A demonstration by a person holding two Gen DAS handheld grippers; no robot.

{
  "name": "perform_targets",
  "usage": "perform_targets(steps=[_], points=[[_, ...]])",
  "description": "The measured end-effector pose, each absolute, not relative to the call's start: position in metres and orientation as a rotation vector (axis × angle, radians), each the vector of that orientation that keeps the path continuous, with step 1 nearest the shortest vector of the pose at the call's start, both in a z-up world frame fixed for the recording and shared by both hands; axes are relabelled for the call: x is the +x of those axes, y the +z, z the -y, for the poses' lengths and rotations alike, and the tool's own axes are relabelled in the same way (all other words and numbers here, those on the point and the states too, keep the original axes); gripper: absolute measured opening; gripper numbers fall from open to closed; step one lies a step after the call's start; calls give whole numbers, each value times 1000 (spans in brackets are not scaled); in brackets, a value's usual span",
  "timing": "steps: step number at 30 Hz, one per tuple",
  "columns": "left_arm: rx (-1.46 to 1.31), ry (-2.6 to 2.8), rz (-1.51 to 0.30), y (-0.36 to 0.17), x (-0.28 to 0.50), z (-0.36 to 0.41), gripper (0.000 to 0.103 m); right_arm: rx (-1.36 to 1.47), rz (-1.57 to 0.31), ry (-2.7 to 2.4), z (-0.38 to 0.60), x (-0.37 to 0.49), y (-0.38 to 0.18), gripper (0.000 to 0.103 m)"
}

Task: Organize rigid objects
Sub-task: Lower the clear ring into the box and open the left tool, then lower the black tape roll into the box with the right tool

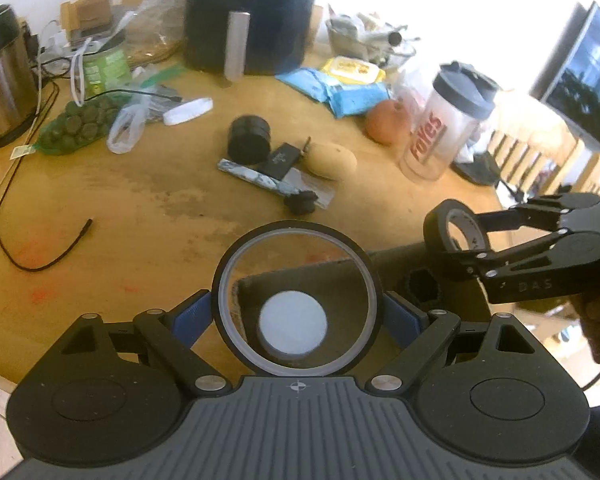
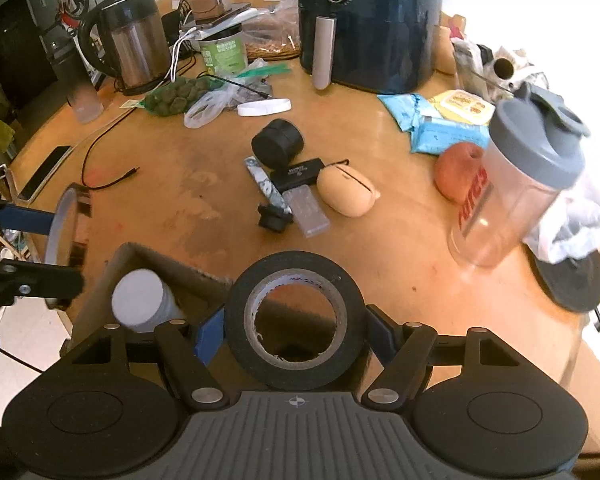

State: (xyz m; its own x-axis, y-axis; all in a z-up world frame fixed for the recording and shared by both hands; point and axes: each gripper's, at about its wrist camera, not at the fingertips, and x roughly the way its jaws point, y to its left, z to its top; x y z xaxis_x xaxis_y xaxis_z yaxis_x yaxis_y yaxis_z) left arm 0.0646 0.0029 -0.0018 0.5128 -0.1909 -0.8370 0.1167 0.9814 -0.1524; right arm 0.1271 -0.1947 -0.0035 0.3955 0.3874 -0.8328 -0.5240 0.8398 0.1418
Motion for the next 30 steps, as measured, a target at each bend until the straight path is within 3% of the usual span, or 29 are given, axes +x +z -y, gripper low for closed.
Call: perform_targets(steps=[13,16,30], points=[[196,-196,-1011,-11,60,47,91,-81,-1023,558,231,110,-1,75],[215,-199,-982,-9,54,53,96,-69,-1030,562,236,108,-3,75],[58,-94,-965,5,37,45,99,-45,-1036,642,240,98,-6,75]])
